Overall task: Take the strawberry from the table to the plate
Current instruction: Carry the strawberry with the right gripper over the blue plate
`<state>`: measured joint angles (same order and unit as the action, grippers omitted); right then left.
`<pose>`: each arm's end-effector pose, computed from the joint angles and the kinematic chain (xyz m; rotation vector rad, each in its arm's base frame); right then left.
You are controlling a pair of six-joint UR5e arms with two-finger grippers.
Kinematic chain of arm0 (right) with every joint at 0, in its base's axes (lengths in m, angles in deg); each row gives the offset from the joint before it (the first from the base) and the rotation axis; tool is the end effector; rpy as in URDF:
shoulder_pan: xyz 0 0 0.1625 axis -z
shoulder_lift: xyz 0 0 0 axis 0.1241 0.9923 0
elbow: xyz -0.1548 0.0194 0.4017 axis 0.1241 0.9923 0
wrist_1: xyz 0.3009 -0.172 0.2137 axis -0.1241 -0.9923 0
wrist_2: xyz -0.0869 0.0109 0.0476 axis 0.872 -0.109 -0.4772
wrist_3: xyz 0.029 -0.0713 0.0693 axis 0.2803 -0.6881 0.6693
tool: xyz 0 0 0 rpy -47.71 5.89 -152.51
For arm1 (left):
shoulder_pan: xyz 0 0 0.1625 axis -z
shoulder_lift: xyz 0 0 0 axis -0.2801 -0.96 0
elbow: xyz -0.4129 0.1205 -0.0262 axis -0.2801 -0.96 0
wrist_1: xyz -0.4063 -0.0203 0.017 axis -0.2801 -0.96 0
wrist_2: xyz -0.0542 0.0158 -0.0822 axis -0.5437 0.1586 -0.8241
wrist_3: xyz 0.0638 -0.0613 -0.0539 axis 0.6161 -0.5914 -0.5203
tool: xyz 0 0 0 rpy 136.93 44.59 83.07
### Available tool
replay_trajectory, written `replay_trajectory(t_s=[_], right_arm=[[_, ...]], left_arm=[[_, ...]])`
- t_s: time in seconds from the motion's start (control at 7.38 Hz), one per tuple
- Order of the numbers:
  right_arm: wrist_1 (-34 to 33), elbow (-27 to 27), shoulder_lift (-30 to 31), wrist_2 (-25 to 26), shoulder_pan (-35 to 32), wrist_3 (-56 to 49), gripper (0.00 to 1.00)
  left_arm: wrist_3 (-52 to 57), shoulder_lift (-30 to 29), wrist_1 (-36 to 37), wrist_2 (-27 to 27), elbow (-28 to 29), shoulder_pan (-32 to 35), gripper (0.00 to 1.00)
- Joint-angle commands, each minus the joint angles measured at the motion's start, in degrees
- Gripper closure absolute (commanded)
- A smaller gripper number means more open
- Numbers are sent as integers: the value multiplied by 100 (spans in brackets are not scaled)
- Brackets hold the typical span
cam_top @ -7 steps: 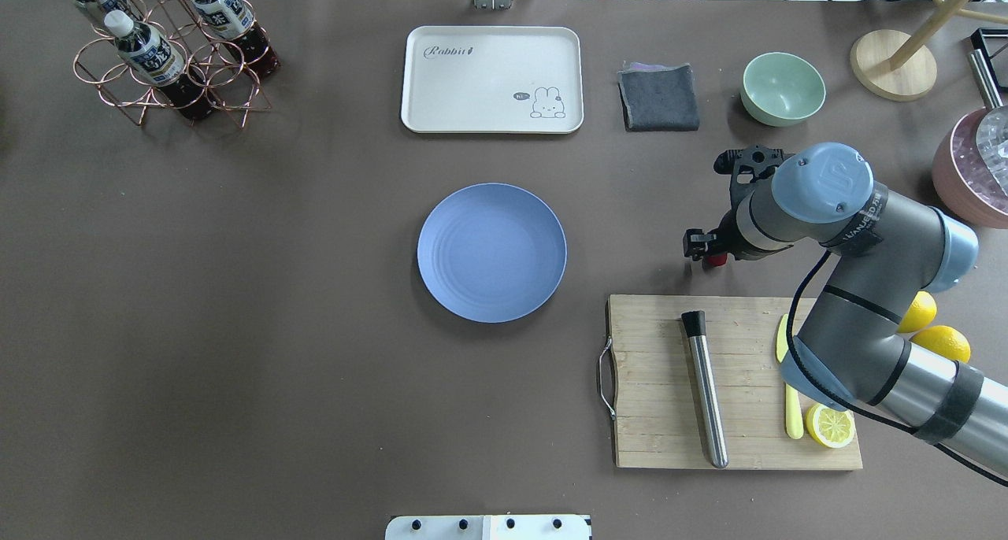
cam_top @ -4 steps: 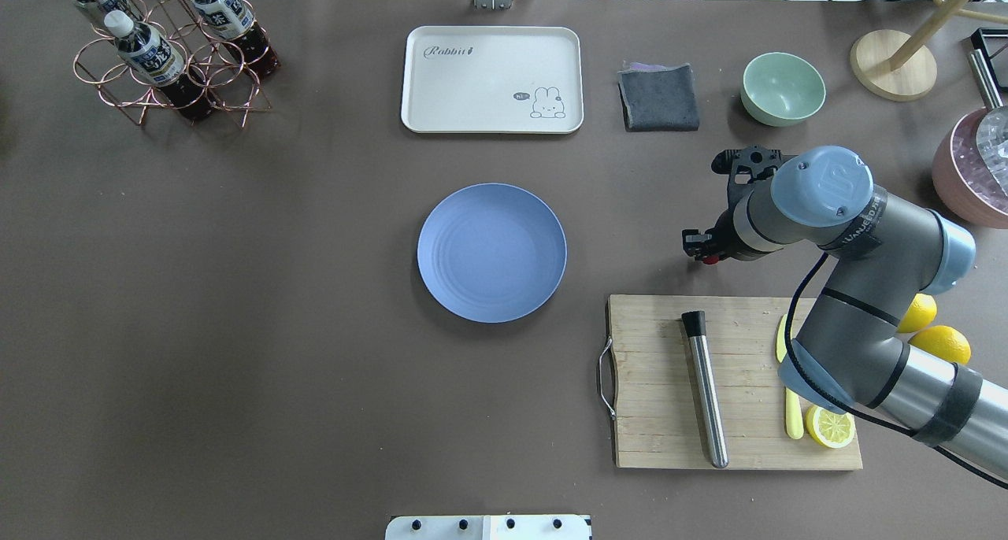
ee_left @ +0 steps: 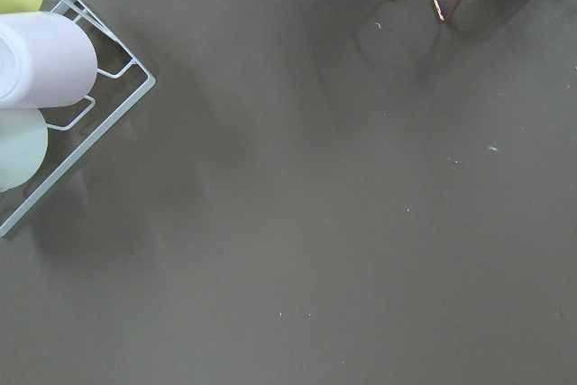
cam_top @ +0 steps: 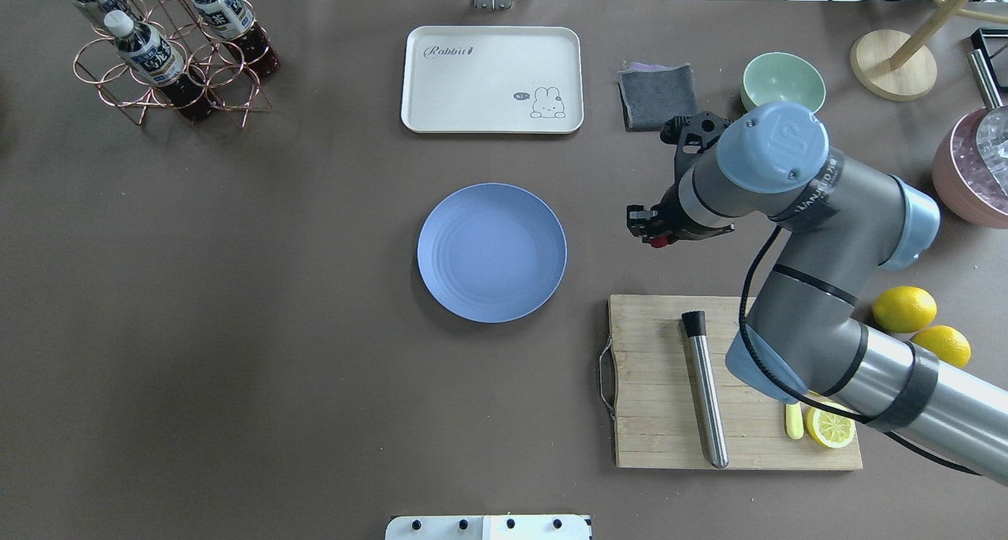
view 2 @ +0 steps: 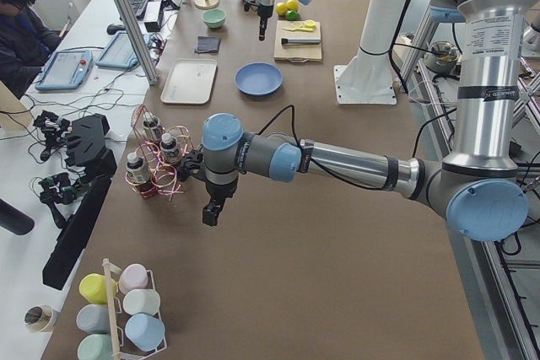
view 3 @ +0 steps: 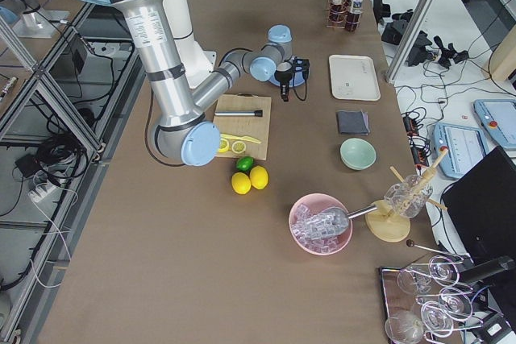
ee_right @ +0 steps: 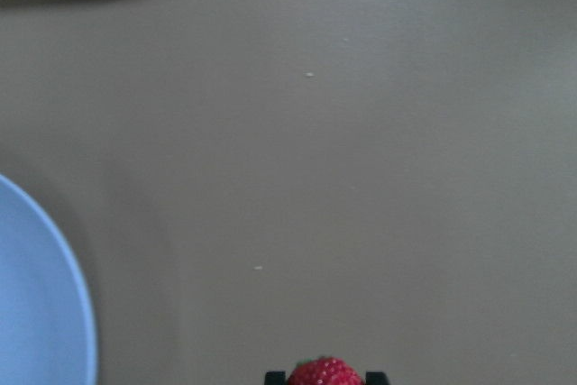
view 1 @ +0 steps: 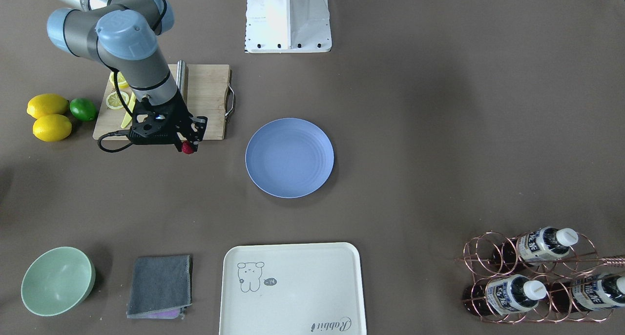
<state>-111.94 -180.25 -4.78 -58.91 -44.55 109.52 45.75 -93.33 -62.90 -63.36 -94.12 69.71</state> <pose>-0.4384 -0.4619 0.3089 0.1201 -0.8211 0.1183 -0.0317 -0.4979 0.5778 0.2591 0.6936 0.2518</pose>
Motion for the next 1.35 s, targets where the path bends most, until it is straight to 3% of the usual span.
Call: replay_trajectory(t_s=[0.0, 0.27, 0.41, 0.68, 1.22], right_arm=[[-247, 771, -1251, 41, 269, 752, 100], [-185, 1730, -2168, 128, 419, 1114, 100], [-176, 1917, -2276, 312, 551, 1264, 100], [33, 2015, -2269, 743, 823, 1493, 100], [421, 2340, -2198, 885, 1018, 1502, 100]], left_arm=[[-3, 2, 2, -61, 4, 6, 2], [-12, 2, 11, -61, 4, 6, 2], [-12, 2, 20, -61, 4, 6, 2], [-21, 2, 20, -61, 4, 6, 2], [-21, 2, 20, -61, 4, 6, 2]])
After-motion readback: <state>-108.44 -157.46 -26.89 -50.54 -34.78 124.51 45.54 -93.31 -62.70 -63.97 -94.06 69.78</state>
